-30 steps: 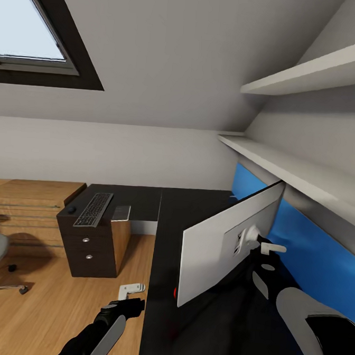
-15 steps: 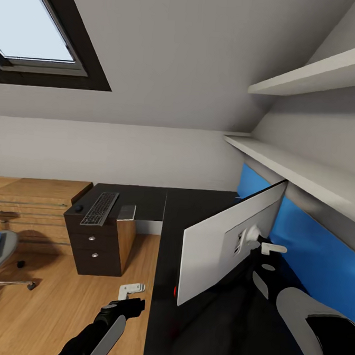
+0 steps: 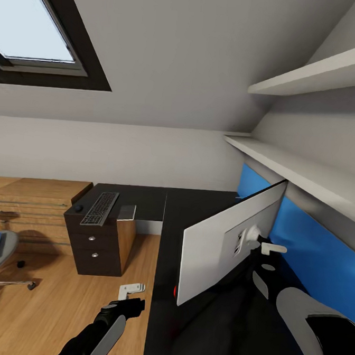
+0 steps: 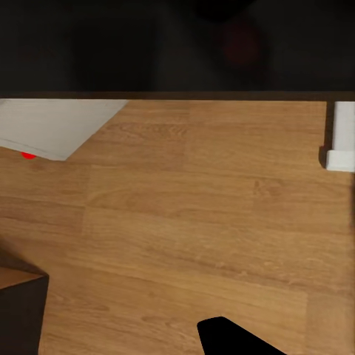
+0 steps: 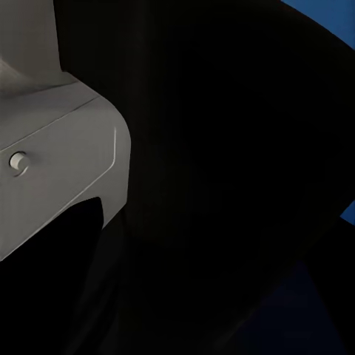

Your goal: In the bedroom, organize the workspace by keeping the computer under the desk, ensuring the monitor is on the desk, placing the keyboard on the desk next to the monitor, placing the mouse on the desk next to the keyboard, moving the folder from the swivel chair onto the desk next to the mouse, stacking the notebook on top of the folder with the pen on top of the notebook, and positioning the swivel chair next to the desk.

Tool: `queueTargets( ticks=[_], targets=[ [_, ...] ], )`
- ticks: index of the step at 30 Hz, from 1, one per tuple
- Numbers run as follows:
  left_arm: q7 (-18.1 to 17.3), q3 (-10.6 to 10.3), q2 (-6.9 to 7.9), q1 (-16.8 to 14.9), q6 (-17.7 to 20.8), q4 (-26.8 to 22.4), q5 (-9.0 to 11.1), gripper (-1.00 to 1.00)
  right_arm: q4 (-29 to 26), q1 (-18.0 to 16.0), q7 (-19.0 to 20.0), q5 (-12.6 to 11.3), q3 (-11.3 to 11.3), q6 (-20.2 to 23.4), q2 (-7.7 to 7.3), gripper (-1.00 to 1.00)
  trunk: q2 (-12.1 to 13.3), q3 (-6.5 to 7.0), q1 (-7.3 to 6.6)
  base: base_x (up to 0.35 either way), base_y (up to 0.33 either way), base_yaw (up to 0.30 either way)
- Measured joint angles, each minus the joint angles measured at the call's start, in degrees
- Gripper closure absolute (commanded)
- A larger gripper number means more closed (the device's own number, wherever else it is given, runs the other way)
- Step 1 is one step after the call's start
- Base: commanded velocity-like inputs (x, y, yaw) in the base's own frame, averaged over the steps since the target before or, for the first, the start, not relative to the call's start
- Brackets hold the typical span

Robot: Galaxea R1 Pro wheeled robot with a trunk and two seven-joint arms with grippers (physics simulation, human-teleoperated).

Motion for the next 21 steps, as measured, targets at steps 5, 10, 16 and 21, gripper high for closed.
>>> queueTargets(
  ticks=[5, 10, 16, 21],
  targets=[
    [0.0, 0.0, 0.01, 0.0, 0.0, 0.1, 0.0, -1.0, 0.0, 0.0, 0.0, 0.1, 0.0, 0.0, 0.01, 1.0, 0.0, 0.0, 0.0, 0.0, -0.122, 0.0],
    [0.0, 0.0, 0.0, 0.0, 0.0, 0.1, 0.1, -1.0, 0.0, 0.0, 0.0, 0.0, 0.0, 0.0, 0.0, 1.0, 0.0, 0.0, 0.0, 0.0, -0.059, 0.0],
    [0.1, 0.0, 0.0, 0.0, 0.0, 0.1, 0.1, -1.0, 0.0, 0.0, 0.0, 0.0, 0.1, 0.0, 0.06, 1.0, 0.0, 0.0, 0.0, 0.0, -0.007, 0.001],
    [0.1, 0.0, 0.01, 0.0, 0.0, 0.0, 0.1, -1.0, 0.0, 0.0, 0.0, 0.0, 0.1, -0.1, 0.09, 1.0, 0.0, 0.0, 0.0, 0.0, 0.0, 0.097]
  ],
)
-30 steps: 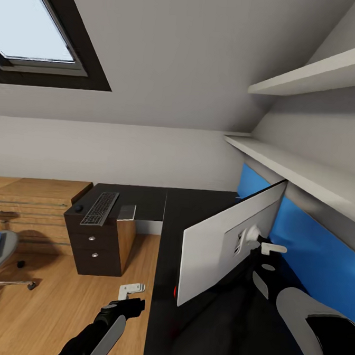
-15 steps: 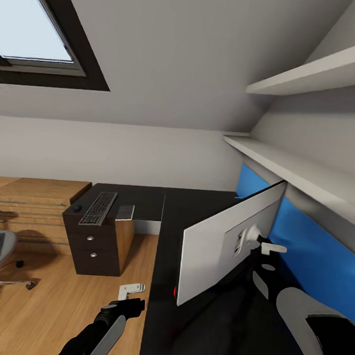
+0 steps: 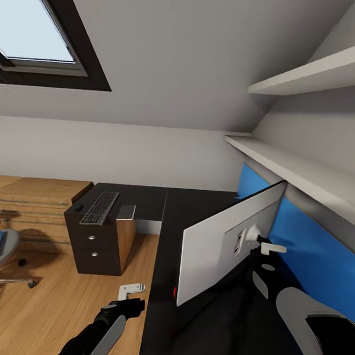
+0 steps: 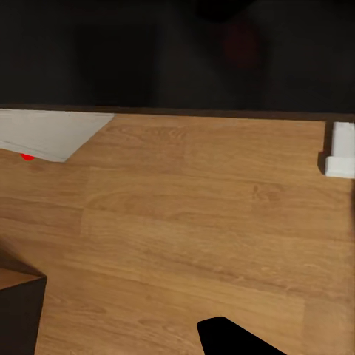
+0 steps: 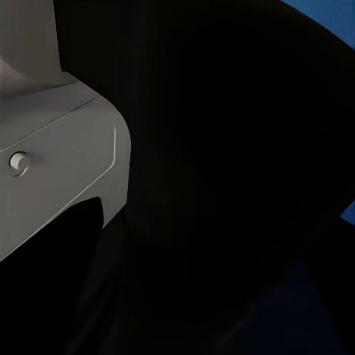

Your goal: In the bedroom, organize the workspace by keeping the computer under the desk, ensuring the monitor is on the desk, placing the keyboard on the desk next to the monitor, placing the mouse on the desk next to the keyboard, moving the folder from the swivel chair onto the desk next to the mouse, stacking the notebook on top of the folder with the pen on top of the notebook, and positioning the swivel chair next to the desk.

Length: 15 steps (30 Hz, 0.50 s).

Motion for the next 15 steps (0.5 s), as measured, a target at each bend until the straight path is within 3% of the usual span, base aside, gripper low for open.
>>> queueTargets(
  ticks=[15],
  targets=[
    [0.0, 0.0, -0.01, 0.0, 0.0, 0.1, -0.1, -1.0, 0.0, 0.0, 0.1, 0.0, 0.2, 0.0, 0.0, 1.0, 0.0, 0.0, 0.0, 0.0, -0.041, 0.018]
  ],
)
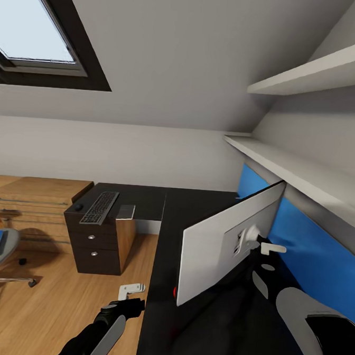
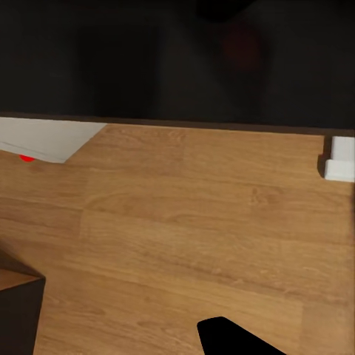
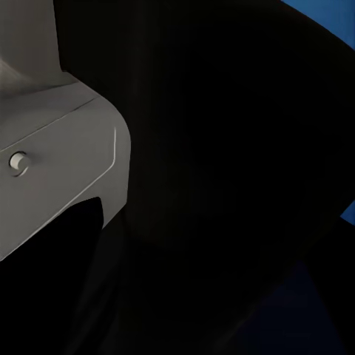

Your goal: In the bedroom, organize the workspace by keeping the computer under the desk, ensuring the monitor is on the desk, placing the keyboard on the desk next to the monitor, placing the mouse on the desk next to the keyboard, moving the folder from the swivel chair onto the desk next to the mouse, stacking the notebook on top of the folder with the pen on top of the notebook, and positioning the swivel chair next to the desk.

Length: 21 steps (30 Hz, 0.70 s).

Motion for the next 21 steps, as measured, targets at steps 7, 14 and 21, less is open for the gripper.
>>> queueTargets(
  ticks=[7, 14, 21],
  targets=[
    [0.0, 0.0, 0.0, 0.0, 0.0, 0.0, 0.0, -1.0, -0.1, 0.0, 0.0, -0.1, -0.1, 0.0, -0.06, 1.0, 0.0, 0.0, 0.0, 0.0, 0.0, 0.0],
    [-0.1, 0.0, 0.01, 0.0, 0.0, 0.0, 0.0, -1.0, -0.2, 0.0, 0.0, -0.1, -0.2, 0.0, -0.08, 1.0, 0.0, 0.0, 0.0, 0.001, 0.0, 0.0],
    [-0.2, 0.0, 0.04, 0.0, 0.0, 0.0, 0.0, -1.0, -0.2, 0.0, -0.1, 0.0, -0.2, 0.0, -0.09, 1.0, 0.0, 0.0, -0.01, 0.119, 0.0, 0.0]
  ],
)
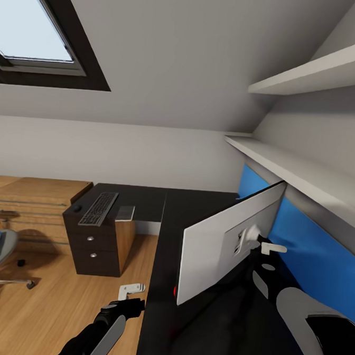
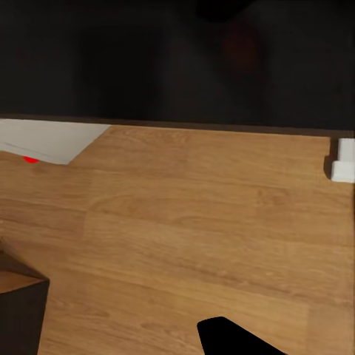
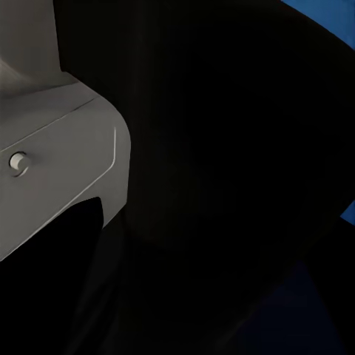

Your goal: In the bedroom, organize the workspace by keeping the computer under the desk, ensuring the monitor is on the desk, placing the keyboard on the desk next to the monitor, placing the mouse on the desk next to the keyboard, moving the folder from the swivel chair onto the desk next to the mouse, stacking the notebook on top of the folder with the pen on top of the notebook, and positioning the swivel chair next to the desk.

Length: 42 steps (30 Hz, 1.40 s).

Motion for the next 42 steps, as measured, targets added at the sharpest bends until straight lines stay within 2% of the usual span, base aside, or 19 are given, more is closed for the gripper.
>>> queueTargets(
  ticks=[14, 15, 16, 42],
  targets=[
    [0.2, 0.0, -0.04, 0.0, 0.0, 0.0, 0.1, -1.0, 0.0, 0.0, -0.1, 0.0, -0.1, 0.0, 0.0, 1.0, 0.0, 0.0, 0.01, 0.015, 0.0, 0.0],
    [0.2, 0.0, -0.04, 0.0, 0.0, 0.0, 0.1, -1.0, 0.0, 0.0, -0.1, 0.0, -0.1, 0.0, 0.0, -1.0, 0.0, 0.0, 0.01, 0.0, 0.0, 0.0],
    [0.2, 0.0, -0.05, 0.0, 0.0, 0.0, 0.1, -1.0, -0.1, 0.0, -0.1, 0.5, 0.1, 0.0, 0.02, -1.0, 0.0, 0.01, 0.01, 0.0, 0.0, 0.0],
    [0.0, 0.0, -0.05, 0.0, 0.0, 0.0, 0.0, -1.0, -0.2, 0.0, 0.0, 0.5, 0.1, 0.0, 0.0, -1.0, 0.0, 0.01, 0.01, 0.0, 0.0, 0.0]
  ],
)
